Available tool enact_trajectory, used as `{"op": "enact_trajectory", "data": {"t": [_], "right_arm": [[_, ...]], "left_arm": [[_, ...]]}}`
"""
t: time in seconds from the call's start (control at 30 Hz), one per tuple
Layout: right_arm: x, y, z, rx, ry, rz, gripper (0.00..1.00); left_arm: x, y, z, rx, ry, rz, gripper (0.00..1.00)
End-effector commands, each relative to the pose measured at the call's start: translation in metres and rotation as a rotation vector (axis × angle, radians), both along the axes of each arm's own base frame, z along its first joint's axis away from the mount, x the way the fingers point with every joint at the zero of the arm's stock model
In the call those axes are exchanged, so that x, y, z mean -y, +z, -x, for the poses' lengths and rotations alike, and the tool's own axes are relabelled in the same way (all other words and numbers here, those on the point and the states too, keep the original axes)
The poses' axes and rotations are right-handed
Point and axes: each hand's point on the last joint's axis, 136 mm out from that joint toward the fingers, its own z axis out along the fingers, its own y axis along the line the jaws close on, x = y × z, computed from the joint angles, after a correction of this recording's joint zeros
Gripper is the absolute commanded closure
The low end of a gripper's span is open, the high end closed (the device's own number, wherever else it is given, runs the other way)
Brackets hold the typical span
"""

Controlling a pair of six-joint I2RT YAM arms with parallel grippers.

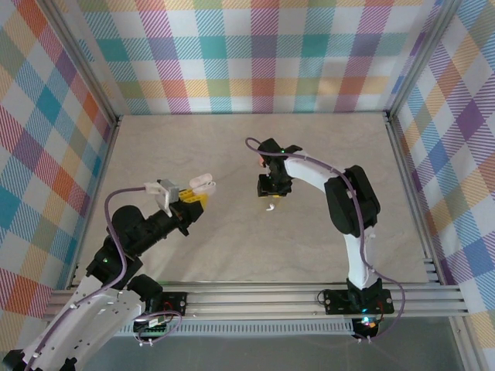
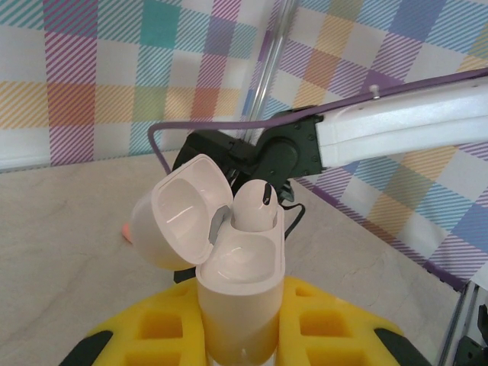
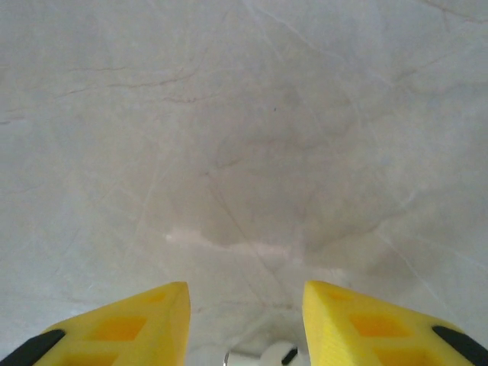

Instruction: Insert the wireless bluetooth earbuds into the charging case

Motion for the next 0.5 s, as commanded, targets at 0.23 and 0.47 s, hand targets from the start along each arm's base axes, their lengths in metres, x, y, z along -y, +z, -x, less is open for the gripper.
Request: {"op": "enact_trajectory", "data": {"t": [0.23, 0.47], "right_arm": [[0.010, 0.039, 0.033, 0.081, -0.044, -0.181, 0.73], [0.010, 0.021, 0.048, 0.020, -0.027, -0.192, 0.88]], "left_arm": [[0.008, 0.010, 0.001, 0.029, -0.037, 0.039, 1.00], [0.009, 0.008, -0.001, 0.021, -0.039, 0.050, 1.00]]}}
